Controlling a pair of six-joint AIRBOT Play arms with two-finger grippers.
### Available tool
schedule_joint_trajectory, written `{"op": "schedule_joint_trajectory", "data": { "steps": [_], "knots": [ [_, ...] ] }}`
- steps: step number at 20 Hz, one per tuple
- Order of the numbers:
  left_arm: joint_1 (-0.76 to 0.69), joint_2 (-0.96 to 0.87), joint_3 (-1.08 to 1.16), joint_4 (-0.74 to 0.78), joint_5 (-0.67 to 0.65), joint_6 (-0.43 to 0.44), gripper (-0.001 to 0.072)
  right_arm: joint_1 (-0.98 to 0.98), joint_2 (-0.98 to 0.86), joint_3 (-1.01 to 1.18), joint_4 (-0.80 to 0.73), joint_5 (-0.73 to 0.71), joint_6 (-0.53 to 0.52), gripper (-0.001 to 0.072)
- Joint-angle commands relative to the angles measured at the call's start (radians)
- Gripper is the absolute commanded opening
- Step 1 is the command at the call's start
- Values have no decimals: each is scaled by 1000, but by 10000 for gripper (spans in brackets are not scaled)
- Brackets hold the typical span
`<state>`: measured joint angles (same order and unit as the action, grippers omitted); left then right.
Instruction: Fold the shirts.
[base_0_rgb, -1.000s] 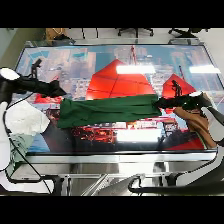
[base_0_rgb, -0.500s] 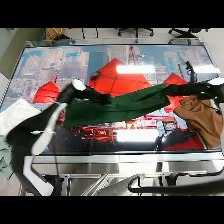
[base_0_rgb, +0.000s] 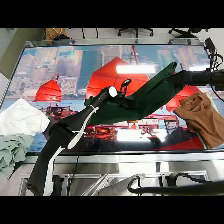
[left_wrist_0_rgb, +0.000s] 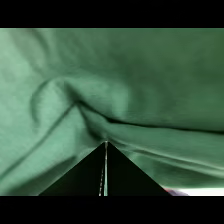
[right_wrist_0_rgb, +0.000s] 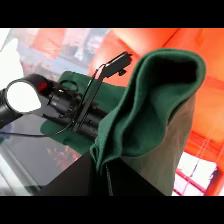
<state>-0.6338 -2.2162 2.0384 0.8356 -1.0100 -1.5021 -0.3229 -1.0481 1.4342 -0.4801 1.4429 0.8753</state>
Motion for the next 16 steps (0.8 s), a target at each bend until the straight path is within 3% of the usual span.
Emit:
{"op": "schedule_joint_trajectory", "data": {
  "steps": [1, 4, 7, 11, 14, 16],
  "knots": [
    [53, 70, 60, -2, -205, 24, 16, 3, -9, 5, 13, 25, 20, 22],
    [210, 283, 60, -32, -413, 83, 15, 34, -15, 4, 79, 21, 19, 22],
    [401, 555, 22, -110, -446, 89, 15, 171, -24, 3, 126, -68, 15, 22],
    [628, 875, -106, -177, -407, 127, 15, 522, -117, 2, 126, -356, -19, 24],
    [734, 1017, -174, -176, -419, 152, 16, 828, -299, 0, 126, -685, -109, 39],
    [769, 1090, -252, -176, -419, 180, 15, 1006, -461, 2, 126, -976, -156, 359]
  ]
}}
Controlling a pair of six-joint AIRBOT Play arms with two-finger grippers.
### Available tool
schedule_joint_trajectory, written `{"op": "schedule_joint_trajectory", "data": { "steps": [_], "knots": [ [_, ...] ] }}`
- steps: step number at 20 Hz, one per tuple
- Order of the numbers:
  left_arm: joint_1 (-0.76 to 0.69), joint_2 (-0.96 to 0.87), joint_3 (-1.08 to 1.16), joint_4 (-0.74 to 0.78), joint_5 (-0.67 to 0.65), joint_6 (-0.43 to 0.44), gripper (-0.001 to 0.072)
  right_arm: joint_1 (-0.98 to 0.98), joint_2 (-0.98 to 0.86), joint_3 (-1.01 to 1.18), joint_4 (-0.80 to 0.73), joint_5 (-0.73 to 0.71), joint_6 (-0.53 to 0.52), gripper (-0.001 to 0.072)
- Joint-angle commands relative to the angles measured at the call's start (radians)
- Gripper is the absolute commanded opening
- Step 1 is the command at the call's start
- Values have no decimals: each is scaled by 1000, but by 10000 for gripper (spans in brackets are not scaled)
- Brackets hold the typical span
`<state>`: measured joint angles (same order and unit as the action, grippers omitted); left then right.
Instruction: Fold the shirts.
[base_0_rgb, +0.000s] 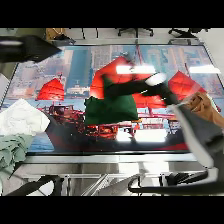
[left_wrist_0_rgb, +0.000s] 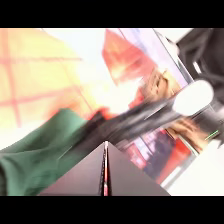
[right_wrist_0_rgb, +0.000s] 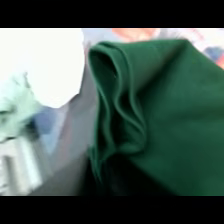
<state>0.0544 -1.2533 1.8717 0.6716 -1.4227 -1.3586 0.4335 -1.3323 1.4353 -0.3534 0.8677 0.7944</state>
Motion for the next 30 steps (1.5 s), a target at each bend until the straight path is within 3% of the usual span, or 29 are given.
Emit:
{"op": "schedule_joint_trajectory", "data": {
  "steps": [1, 3, 7, 10, 11, 12, 14, 18, 19, 22, 27, 30],
  "knots": [
    [89, 158, -129, -12, -5, 47, 16, 314, -245, 6, -1, -510, -104, 384],
    [89, 203, -210, -13, 22, 61, 15, 361, -306, 14, -1, -562, -127, 384],
    [89, 252, -292, -12, 66, 87, 16, 236, -154, 14, -84, -374, -104, 385],
    [89, 252, -292, -14, 65, 87, 16, 13, -16, 14, -276, -127, 119, 388],
    [89, 251, -291, -14, 65, 87, 16, -77, 14, 14, -378, -41, 224, 471],
    [89, 251, -291, -14, 64, 86, 16, -162, 31, 14, -469, 36, 313, 606],
    [89, 251, -291, -13, 60, 87, 16, -326, 27, 13, -581, 190, 440, 622],
    [87, 251, -292, -13, 53, 86, 16, -472, -73, 13, -578, 354, 443, 624],
    [87, 251, -291, -13, 53, 87, 17, -470, -103, 13, -578, 360, 431, 672],
    [88, 251, -292, -13, 53, 87, 16, -442, -183, 13, -528, 344, 403, 700],
    [88, 251, -292, -11, 53, 87, 17, -389, -266, 14, -257, 299, 278, 699],
    [88, 251, -292, -10, 53, 87, 16, -345, -286, 14, -235, 266, 274, 673]
  ]
}}
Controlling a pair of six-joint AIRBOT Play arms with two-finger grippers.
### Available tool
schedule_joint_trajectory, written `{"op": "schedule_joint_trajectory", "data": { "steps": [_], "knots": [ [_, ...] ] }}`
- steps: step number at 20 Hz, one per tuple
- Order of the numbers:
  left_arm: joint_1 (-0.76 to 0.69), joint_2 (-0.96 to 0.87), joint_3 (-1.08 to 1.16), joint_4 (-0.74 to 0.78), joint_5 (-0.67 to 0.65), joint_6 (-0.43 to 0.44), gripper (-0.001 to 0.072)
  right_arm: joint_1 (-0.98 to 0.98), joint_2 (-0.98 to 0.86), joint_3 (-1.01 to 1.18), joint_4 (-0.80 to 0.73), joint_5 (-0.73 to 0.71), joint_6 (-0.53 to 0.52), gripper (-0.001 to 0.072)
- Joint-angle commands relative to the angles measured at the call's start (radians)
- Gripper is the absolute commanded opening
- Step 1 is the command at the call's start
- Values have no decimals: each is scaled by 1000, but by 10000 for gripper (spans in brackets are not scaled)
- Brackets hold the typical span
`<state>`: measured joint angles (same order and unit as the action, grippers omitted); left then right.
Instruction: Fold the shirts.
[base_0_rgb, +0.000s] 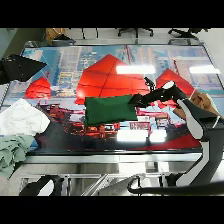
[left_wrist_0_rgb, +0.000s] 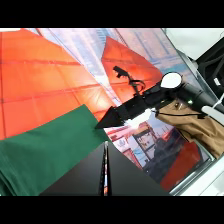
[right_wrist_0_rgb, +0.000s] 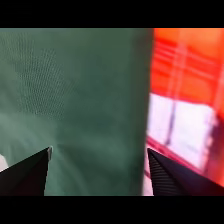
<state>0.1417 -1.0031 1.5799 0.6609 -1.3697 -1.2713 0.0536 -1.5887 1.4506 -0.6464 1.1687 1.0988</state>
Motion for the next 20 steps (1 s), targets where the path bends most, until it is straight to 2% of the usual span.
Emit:
{"op": "schedule_joint_trajectory", "data": {
  "steps": [1, 3, 4, 7, 15, 17, 20],
  "knots": [
    [0, 0, 0, 1, 0, 0, 16, 50, -34, -1, 63, -36, -31, 526],
    [0, 0, 0, 0, 0, 0, 16, 63, -33, 0, 99, -27, -69, 135],
    [0, 0, 0, 0, 0, 0, 16, 59, -27, 6, 145, -4, -99, 23],
    [0, 1, 0, 0, 0, 0, 16, 10, 54, 52, 177, 14, -102, 22],
    [0, 0, 0, 0, -2, -1, 17, -393, 394, 143, 162, 63, 82, 21],
    [0, 0, 0, 0, -21, -1, 16, -539, 473, 143, 111, 96, 141, 22],
    [0, 0, 0, 0, -55, 0, 17, -773, 558, 143, -23, 218, 274, 21]
  ]
}}
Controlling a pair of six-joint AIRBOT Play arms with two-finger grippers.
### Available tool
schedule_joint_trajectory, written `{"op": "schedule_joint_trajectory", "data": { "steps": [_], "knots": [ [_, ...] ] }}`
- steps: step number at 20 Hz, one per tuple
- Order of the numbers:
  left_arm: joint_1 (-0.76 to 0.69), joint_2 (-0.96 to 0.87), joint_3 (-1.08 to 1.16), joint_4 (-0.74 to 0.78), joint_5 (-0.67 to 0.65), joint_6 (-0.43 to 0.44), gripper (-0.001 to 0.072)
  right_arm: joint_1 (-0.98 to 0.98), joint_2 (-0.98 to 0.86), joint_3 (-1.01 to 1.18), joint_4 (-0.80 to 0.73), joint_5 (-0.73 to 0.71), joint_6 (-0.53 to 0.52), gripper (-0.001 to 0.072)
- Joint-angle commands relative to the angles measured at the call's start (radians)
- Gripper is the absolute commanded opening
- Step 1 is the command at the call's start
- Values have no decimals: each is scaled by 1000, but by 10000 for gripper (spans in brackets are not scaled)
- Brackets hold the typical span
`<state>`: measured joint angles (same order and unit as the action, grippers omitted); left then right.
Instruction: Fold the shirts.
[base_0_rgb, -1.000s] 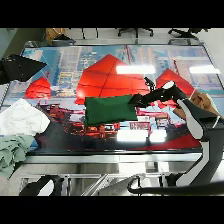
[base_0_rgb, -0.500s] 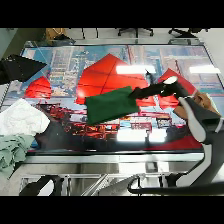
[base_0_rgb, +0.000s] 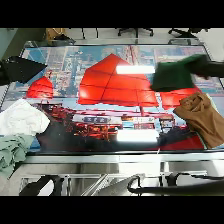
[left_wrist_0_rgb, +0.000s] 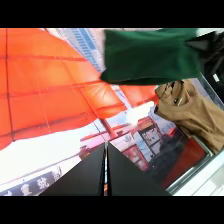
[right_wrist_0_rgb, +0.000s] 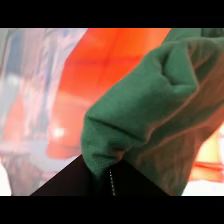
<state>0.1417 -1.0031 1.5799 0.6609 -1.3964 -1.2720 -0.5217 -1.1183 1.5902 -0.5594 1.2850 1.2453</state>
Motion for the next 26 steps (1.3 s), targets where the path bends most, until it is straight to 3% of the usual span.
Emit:
{"op": "schedule_joint_trajectory", "data": {
  "steps": [1, 5, 8, 10, 11, 12, 13, 19, 20, 21, 23, 26],
  "knots": [
    [0, 1, 0, 0, -34, 0, 17, -265, 110, 3, -175, 148, 181, 22],
    [0, 1, 0, 0, -58, 19, 16, -427, 147, -6, -511, 418, 349, 22],
    [0, 1, 0, 0, -76, 34, 17, -426, 175, -73, -780, 453, 425, 23],
    [0, -4, 0, 0, -77, 40, 17, -426, 190, -112, -845, 449, 435, 28],
    [-2, -11, 0, -2, -80, 42, 17, -426, 192, -124, -847, 451, 435, 129],
    [-6, -20, 0, 0, -89, 42, 17, -426, 190, -127, -847, 450, 436, 409],
    [-6, -28, 0, -1, -108, 42, 17, -426, 190, -127, -844, 439, 435, 509],
    [-6, -95, 0, -10, -136, 42, 17, -396, 187, -126, -758, 296, 435, 496],
    [-6, -99, 0, -10, -127, 41, 17, -370, 183, -126, -718, 260, 434, 362],
    [-6, -99, 0, -8, -114, 41, 17, -336, 177, -126, -668, 220, 424, 183],
    [-6, -90, 0, -6, -93, 42, 17, -229, 161, -126, -591, 132, 410, 24],
    [-6, -40, -31, -6, -80, 42, 17, -6, 139, -127, -589, 66, 398, 23]
  ]
}}
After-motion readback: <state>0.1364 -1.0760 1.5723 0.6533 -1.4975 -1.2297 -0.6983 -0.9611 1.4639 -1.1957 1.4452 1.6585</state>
